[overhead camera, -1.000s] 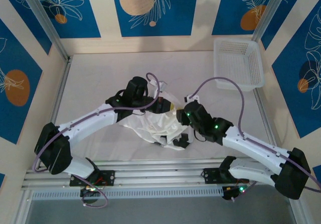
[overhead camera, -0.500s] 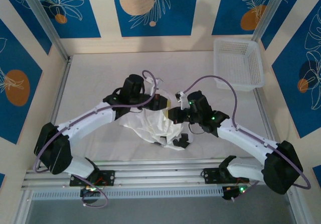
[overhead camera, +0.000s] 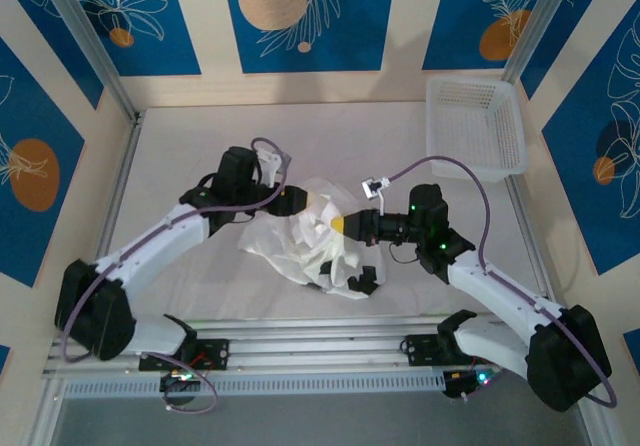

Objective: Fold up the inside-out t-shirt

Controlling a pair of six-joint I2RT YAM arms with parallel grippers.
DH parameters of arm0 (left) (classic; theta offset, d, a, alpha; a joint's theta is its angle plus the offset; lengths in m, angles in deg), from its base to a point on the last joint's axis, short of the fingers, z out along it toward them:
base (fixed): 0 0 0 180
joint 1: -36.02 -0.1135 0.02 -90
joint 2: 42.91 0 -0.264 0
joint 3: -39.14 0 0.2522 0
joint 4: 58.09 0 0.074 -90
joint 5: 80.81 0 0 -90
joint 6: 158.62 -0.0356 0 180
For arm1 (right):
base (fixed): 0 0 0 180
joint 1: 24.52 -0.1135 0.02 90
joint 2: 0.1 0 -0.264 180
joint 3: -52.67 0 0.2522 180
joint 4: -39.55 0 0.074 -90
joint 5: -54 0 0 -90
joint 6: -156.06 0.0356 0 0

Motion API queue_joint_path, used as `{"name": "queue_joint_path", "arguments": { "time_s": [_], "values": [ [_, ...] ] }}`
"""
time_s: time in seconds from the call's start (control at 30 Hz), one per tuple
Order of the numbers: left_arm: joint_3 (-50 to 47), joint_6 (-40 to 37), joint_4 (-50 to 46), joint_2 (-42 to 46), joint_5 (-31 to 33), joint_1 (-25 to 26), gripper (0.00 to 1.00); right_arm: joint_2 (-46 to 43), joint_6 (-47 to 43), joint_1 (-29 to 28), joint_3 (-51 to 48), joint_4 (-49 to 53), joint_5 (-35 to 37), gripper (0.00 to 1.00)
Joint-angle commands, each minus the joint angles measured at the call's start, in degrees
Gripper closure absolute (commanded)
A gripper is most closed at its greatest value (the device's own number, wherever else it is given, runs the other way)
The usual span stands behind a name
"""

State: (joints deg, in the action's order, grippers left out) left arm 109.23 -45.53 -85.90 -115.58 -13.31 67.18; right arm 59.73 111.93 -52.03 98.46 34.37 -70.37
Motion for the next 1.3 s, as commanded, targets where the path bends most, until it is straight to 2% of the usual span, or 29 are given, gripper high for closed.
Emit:
{"name": "queue_joint_path", "arguments": {
  "time_s": [0.0,0.03,0.17,0.23,0.37,0.47,0.67,1.27],
  "values": [
    [-4.04,9.53,-1.16,9.74,2.37,0.92,0.36,1.44,0.35,1.34,1.53,3.06,2.64,1.0],
    [-5.38,12.62,-2.03,12.52,4.78,1.8,0.37,1.68,0.28,1.48,1.57,3.1,2.81,1.0],
    [-12.26,29.55,-1.22,20.14,10.63,7.83,0.59,3.18,0.34,2.08,2.04,2.86,3.08,1.0],
    [-13.69,35.29,0.68,19.42,11.61,11.4,0.63,3.72,0.65,2.22,2.23,2.69,3.13,1.0],
    [-10.42,39.83,2.69,11.92,14.37,17.16,0.72,4.15,1.08,2.19,2.1,2.24,3.35,1.0],
    [-7.8,40.67,3.9,5.6,16.55,17.76,0.77,3.76,1.5,2.11,1.73,2.23,3.26,1.0],
    [-5.43,40.48,8.3,-1.47,20.26,17.64,0.74,0.79,1.65,2.02,0.16,3.04,5.11,1.0],
    [-2.93,38.26,6.83,-2.66,22.42,17.28,0.73,0.29,1.37,1.93,-0.23,4.35,5.37,1.0]
  ]
}}
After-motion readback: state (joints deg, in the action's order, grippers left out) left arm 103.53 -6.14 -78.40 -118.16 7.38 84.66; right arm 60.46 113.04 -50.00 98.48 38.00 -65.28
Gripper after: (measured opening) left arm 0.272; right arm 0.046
